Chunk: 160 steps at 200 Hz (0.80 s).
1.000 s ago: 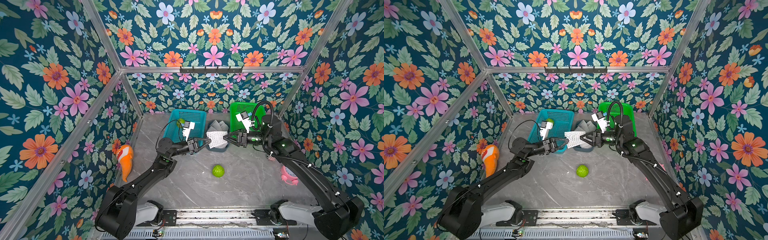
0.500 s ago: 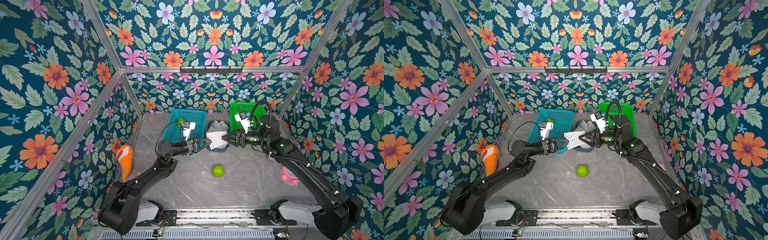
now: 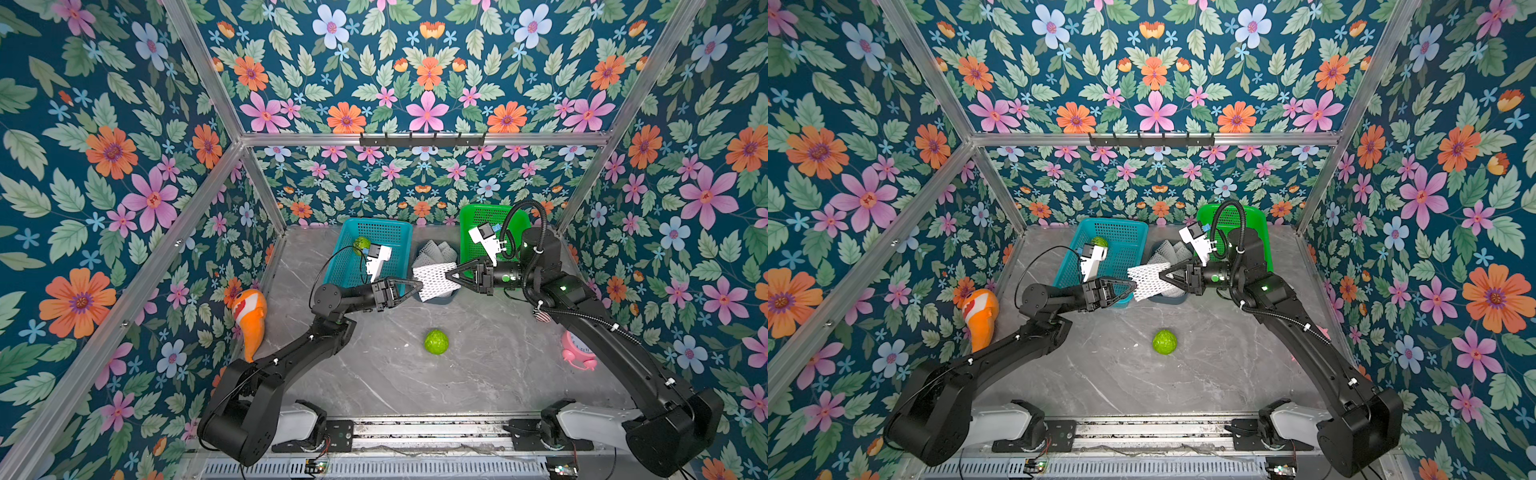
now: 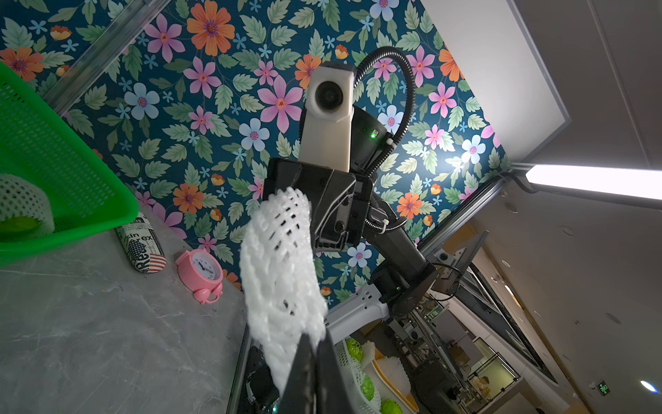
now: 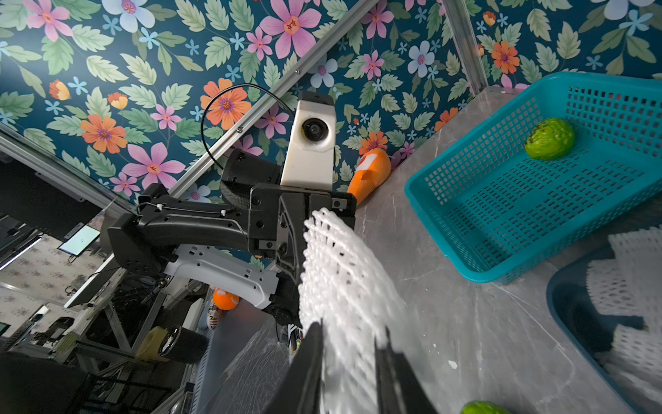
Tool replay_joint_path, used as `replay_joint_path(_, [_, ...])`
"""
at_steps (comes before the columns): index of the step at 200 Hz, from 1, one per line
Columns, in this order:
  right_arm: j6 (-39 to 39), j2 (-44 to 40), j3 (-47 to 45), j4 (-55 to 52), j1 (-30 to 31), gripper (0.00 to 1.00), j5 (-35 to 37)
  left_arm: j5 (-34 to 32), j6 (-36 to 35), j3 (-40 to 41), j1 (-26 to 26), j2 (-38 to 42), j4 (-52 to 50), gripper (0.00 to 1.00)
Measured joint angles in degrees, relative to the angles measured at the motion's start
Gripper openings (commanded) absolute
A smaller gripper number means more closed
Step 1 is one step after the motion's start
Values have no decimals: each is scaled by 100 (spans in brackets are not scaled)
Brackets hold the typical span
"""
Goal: Sleeve custard apples in foam nets
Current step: Open the foam net.
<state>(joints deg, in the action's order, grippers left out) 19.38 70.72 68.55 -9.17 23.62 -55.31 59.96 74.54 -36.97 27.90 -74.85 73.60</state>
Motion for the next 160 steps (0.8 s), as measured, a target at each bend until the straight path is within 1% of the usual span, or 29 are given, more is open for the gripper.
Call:
replay_joint_path(7, [0, 0, 0, -9, 0, 21, -31, -13, -7, 0, 0, -9, -17, 0])
replay_joint_path(43, [-2, -2, -4, -50, 0, 0, -129, -33, -118, -4, -2, -26, -136, 0])
replay_joint_path(57, [22, 2, -2, -61, -11, 0, -129, -50, -186, -26, -2, -13, -238, 0])
replay_joint_path(59, [26, 4, -2, -61, -15, 0, -133, -55, -201, -31, -2, -11, -258, 2])
replay_joint_path(73, [208, 52, -7, 28, -83, 0, -192, -118, -367, -72, -7, 31, -535, 28])
replay_joint_path(81, [367, 87, -52, 203, -162, 0, -262, -177, -516, -81, -26, 79, -737, 35])
replay_joint_path(98, [852, 144, -203, 638, -334, 0, -389, -345, -745, -44, -190, 221, -1193, 42])
replay_joint_path(110, [1165, 166, -295, 970, -417, 0, -463, -483, -885, 61, -380, 332, -1423, 43])
replay_joint_path(117, [1353, 166, -341, 1178, -444, 0, -516, -581, -905, 138, -503, 389, -1508, 46])
replay_joint_path(127, [1646, 170, -393, 1539, -476, 0, -616, -708, -942, 232, -649, 459, -1626, 48])
replay_joint_path(140, [2122, 221, -466, 2212, -494, 0, -745, -920, -1001, 302, -789, 490, -1784, 51])
replay_joint_path(153, [2645, 323, -533, 2905, -472, 0, -837, -1073, -1012, 339, -813, 444, -1812, 53])
replay_joint_path(160, [2975, 409, -542, 3333, -428, 0, -894, -1102, -986, 345, -813, 365, -1742, 57])
